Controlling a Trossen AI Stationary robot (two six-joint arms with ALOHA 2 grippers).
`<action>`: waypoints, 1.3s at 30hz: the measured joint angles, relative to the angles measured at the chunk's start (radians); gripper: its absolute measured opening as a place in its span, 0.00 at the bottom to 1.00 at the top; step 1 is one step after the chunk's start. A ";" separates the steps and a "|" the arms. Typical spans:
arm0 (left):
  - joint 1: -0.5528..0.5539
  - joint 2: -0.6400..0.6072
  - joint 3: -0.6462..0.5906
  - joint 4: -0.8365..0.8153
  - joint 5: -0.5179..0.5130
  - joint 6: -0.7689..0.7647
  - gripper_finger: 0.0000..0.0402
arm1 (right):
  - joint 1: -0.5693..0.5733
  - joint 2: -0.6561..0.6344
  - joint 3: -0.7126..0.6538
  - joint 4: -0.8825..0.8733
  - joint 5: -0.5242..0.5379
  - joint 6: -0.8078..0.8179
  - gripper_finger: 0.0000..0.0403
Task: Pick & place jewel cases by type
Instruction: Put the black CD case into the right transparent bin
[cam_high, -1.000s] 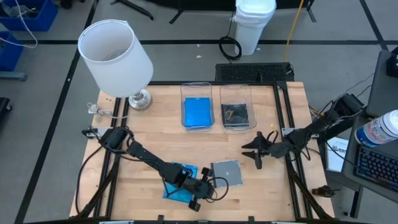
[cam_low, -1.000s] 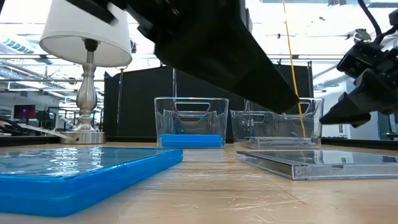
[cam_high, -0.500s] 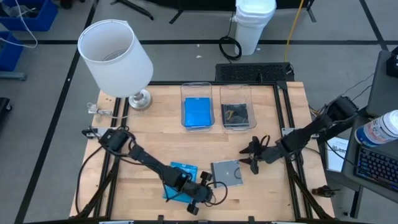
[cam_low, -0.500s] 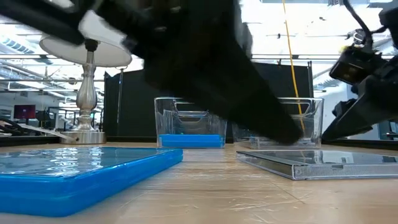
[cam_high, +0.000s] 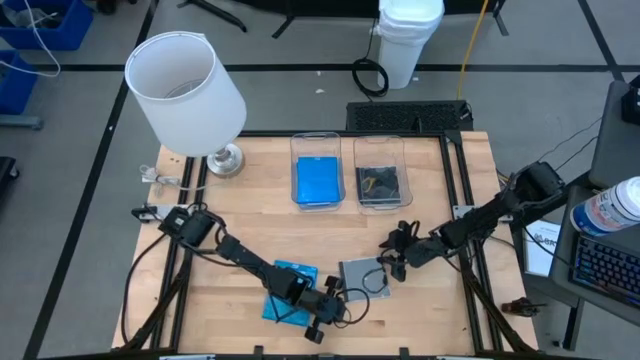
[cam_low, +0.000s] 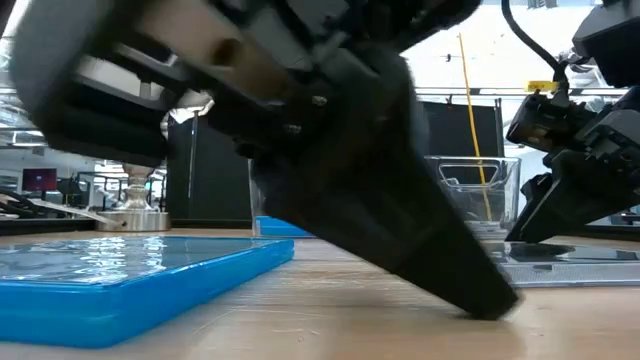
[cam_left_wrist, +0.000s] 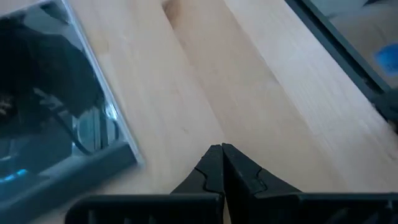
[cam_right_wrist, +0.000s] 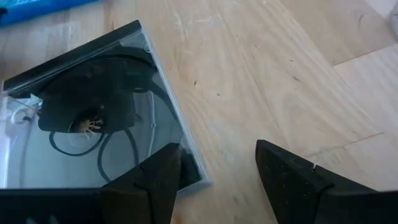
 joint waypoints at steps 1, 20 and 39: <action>0.002 0.002 0.000 -0.001 0.000 -0.001 0.01 | -0.001 0.002 0.000 0.007 -0.005 -0.003 0.50; 0.042 0.018 0.000 -0.017 -0.185 0.044 0.02 | 0.006 0.003 -0.002 0.036 -0.132 0.001 0.49; 0.034 0.003 -0.004 -0.023 -0.374 0.198 0.04 | 0.006 0.003 -0.002 0.042 -0.194 0.031 0.48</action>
